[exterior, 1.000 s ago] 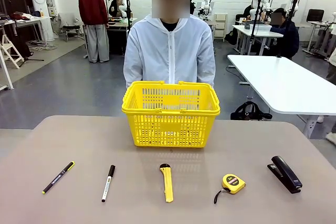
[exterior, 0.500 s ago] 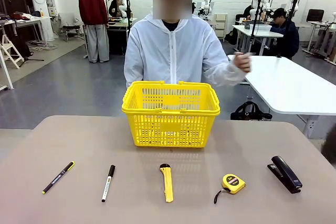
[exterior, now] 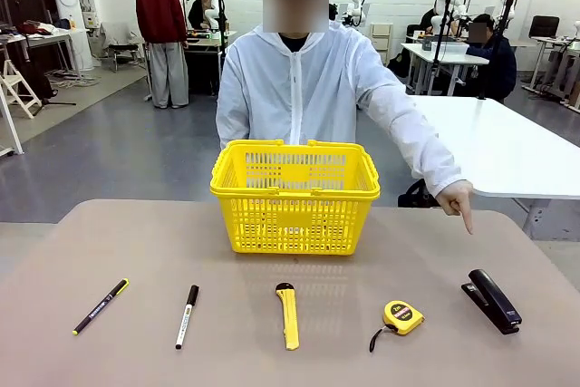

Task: Place the items the person wants into the basket.
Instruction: Pick up the item the person points to and place it in the Market Basket.

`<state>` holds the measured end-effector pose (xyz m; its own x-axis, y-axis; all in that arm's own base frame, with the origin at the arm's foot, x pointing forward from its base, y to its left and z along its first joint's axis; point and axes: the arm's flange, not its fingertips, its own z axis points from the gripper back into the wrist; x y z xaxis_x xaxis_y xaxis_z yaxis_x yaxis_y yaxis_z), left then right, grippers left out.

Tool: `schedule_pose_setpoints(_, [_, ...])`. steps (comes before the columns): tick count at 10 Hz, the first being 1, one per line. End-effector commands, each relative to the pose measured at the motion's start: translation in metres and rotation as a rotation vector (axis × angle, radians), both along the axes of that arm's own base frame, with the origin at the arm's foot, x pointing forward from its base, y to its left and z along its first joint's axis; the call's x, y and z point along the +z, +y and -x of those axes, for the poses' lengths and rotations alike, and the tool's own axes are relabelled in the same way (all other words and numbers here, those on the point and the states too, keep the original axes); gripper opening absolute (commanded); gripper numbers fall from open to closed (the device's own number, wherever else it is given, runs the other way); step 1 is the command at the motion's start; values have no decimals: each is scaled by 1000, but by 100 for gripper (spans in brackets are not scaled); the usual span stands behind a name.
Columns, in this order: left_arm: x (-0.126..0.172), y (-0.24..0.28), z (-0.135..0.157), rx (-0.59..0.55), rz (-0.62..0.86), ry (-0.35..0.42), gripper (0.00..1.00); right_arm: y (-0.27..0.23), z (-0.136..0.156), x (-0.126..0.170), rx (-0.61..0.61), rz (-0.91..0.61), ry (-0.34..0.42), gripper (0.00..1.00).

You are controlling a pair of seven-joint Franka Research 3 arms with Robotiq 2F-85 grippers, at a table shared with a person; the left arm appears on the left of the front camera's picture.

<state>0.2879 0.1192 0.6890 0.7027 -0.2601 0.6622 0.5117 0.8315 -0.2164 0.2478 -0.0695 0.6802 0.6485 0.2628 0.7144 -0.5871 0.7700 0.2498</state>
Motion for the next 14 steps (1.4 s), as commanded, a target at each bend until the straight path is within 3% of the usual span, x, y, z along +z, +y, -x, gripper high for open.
schedule_pose_setpoints(1, [2, 2, 0, -20, 5, -3, 100, 0, 0, -2, 17, -8, -5, 100])
schedule_pose_setpoints(4, [2, 2, 0, -20, 5, -3, 100, 0, 0, 0, 0, 0, 0, 100])
schedule_pose_setpoints(5, [2, 2, 0, -20, 5, -3, 100, 7, -56, -31, -109, 108, 342, 100])
schedule_pose_setpoints(6, [2, 2, 0, -20, 5, -3, 100, 10, -98, -68, -202, 198, 548, 100])
schedule_pose_setpoints(8, [2, 2, 0, -20, 5, -3, 100, 4, -143, -134, -305, 272, 773, 100])
schedule_pose_setpoints(11, [2, 2, 0, -20, 5, -3, 100, -4, -158, -209, -320, 319, 908, 100])
schedule_pose_setpoints(14, [2, 2, 0, -20, 5, -3, 100, 14, -157, -249, -289, 389, 901, 100])
